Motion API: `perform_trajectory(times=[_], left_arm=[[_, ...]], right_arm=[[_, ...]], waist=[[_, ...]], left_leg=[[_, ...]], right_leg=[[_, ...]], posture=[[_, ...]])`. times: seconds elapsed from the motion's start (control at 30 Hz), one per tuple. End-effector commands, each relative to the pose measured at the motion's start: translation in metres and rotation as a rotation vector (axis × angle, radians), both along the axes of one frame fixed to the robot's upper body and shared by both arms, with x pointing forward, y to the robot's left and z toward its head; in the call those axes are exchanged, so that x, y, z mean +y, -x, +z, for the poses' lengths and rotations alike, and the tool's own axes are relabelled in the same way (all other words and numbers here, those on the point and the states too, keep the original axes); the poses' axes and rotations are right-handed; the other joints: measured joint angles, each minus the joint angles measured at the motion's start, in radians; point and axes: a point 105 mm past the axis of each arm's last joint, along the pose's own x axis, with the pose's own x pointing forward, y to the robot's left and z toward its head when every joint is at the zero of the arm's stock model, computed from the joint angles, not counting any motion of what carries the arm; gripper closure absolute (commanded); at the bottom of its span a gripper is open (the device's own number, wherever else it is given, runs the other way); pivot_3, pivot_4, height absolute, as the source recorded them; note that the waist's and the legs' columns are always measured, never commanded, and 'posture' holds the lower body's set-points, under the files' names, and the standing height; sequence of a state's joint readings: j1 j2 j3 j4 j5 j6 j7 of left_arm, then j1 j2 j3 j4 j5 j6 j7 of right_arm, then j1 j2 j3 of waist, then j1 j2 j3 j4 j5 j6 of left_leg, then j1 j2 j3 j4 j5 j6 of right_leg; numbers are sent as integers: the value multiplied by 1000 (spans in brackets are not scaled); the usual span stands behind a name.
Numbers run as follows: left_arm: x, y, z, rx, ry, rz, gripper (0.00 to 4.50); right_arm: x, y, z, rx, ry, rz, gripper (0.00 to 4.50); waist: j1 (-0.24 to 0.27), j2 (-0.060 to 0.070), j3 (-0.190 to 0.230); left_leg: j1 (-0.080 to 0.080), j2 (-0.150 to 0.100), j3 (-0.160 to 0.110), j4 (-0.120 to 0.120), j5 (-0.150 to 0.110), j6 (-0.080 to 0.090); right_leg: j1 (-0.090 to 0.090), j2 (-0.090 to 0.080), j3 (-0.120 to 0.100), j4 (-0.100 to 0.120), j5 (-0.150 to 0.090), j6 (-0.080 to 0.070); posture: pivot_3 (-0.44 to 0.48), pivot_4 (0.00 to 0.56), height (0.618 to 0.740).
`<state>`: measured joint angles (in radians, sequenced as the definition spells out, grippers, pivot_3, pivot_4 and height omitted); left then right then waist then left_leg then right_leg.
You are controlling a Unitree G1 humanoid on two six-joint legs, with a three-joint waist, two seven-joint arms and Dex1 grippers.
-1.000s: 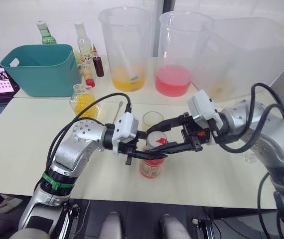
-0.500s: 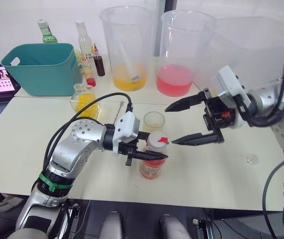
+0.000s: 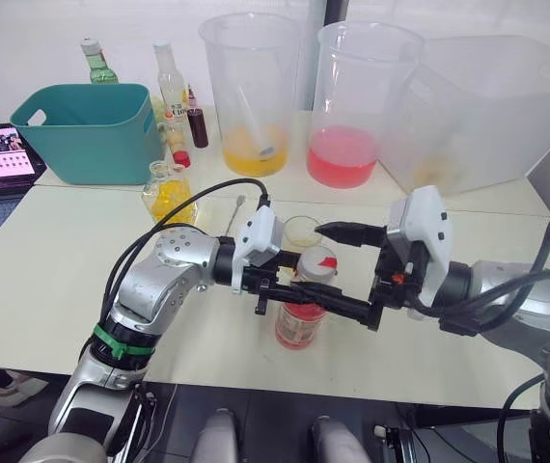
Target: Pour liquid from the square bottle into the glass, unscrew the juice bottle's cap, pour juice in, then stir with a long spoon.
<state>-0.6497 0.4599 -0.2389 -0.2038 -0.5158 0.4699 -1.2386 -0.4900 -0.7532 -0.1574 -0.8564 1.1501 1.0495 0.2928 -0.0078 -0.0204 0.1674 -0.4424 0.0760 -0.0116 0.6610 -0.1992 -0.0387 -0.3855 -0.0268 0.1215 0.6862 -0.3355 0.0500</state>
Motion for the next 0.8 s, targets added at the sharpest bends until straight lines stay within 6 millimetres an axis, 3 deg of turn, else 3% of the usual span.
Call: perform_trajectory(times=[0.03, 0.23, 0.47, 0.63, 0.8], left_arm=[[-3, 4, -8, 14, -11, -29, 3117], [4, 5, -15, 10, -16, -7, 3117], [11, 13, -19, 5, -20, 7, 3117], [11, 20, -21, 18, -15, 8, 3117], [11, 18, -21, 15, -23, 20, 3117]], right_arm=[[4, 2, 5, -26, -22, -1, 819], [6, 7, 1, -1, -15, 63, 2792], [14, 10, -2, -21, 55, 298, 2799], [13, -7, -17, -59, 259, 618, 2799], [12, -23, -8, -88, 352, 775, 2799]], waist=[[0, 0, 0], [0, 0, 0], [-4, 0, 0], [-11, 1, -1], [-8, 1, -1]], left_leg=[[0, 0, 0, 0, 0, 0], [0, 0, 0, 0, 0, 0], [1, 0, 0, 0, 0, 0], [3, 1, 0, -1, 0, 0], [4, 1, 0, -1, 0, 0]], right_leg=[[0, 0, 0, 0, 0, 0], [0, 0, 0, 0, 0, 0], [1, 0, 0, -1, 0, 0], [1, 1, 0, -1, 0, 0], [3, 1, -1, -2, 0, 0]], posture=[[0, 150, 719], [0, 150, 719], [0, 150, 719], [0, 150, 719], [0, 150, 719]])
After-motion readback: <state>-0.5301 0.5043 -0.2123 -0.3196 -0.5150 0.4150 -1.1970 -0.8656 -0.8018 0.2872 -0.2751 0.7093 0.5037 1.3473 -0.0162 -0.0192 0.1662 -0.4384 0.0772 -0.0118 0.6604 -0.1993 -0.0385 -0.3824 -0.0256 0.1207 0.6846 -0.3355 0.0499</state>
